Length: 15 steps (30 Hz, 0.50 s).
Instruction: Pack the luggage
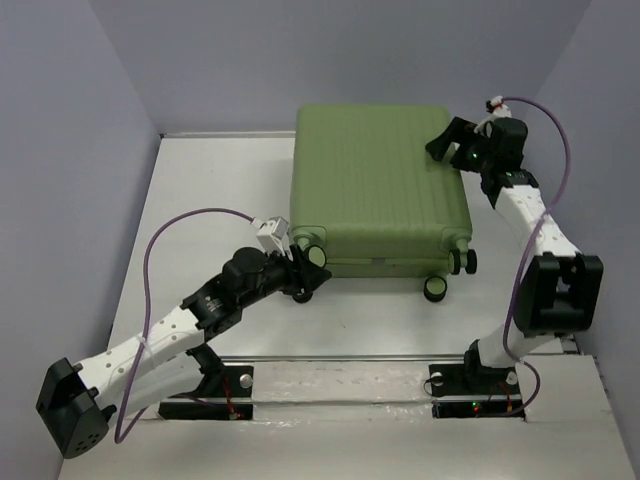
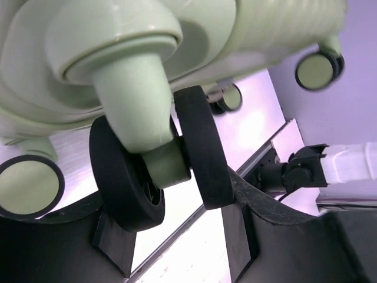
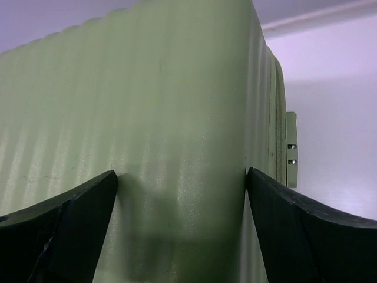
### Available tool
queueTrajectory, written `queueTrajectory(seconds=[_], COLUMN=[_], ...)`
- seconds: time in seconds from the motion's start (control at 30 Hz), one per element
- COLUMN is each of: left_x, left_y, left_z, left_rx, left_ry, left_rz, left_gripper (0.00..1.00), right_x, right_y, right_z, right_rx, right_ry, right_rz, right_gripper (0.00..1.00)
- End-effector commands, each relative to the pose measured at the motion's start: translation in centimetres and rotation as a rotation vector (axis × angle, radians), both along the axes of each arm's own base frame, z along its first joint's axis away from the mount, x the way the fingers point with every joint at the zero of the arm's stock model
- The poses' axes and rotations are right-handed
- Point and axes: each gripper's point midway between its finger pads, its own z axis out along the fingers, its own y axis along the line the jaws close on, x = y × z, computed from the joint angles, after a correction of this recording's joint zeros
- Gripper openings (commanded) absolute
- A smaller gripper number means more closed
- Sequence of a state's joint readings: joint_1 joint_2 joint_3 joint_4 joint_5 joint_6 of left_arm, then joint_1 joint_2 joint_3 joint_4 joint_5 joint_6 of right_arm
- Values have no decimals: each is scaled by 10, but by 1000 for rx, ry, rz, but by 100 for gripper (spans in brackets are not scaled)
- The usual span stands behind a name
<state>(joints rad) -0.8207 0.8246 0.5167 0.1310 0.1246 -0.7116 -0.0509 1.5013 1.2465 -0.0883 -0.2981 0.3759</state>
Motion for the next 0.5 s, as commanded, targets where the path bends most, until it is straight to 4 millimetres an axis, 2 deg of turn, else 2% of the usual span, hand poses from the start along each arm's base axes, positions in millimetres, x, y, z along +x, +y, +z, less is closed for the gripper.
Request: queueTrajectory(seconds=[0.0, 0.07, 0.1, 0.2, 0.23, 0.3, 0.43, 0.47], left_x=[-21, -26, -27, -28, -27, -28, -24, -22], left_y=[-20, -23, -24, -27, -28, -29, -25, -24], left_z=[65, 69, 71, 73, 73, 79, 88, 90], left_rx=[-165, -179, -185, -192, -196, -212, -229, -225], left_ry=[-212, -214, -213, -216, -214, -220, -235, -244], left_rz=[-165, -180, -182, -190, -190, -195, -159, -150], left_gripper=[6, 6, 6, 6, 6, 6, 6, 6], right_x=[-34, -24, -10, 2, 13, 22, 23, 18], right_y=[191, 206, 209, 228, 231, 230, 215, 205], right_z=[-4, 3, 11, 19, 26, 35, 87, 117], right_rx=[185, 190, 201, 236, 242, 229, 123, 89], right_ry=[80, 68, 56, 59, 47, 23, -142, -215], right_rz=[702, 722, 712, 741, 737, 714, 651, 603], right_gripper=[93, 94, 95, 99, 100, 100, 100, 100])
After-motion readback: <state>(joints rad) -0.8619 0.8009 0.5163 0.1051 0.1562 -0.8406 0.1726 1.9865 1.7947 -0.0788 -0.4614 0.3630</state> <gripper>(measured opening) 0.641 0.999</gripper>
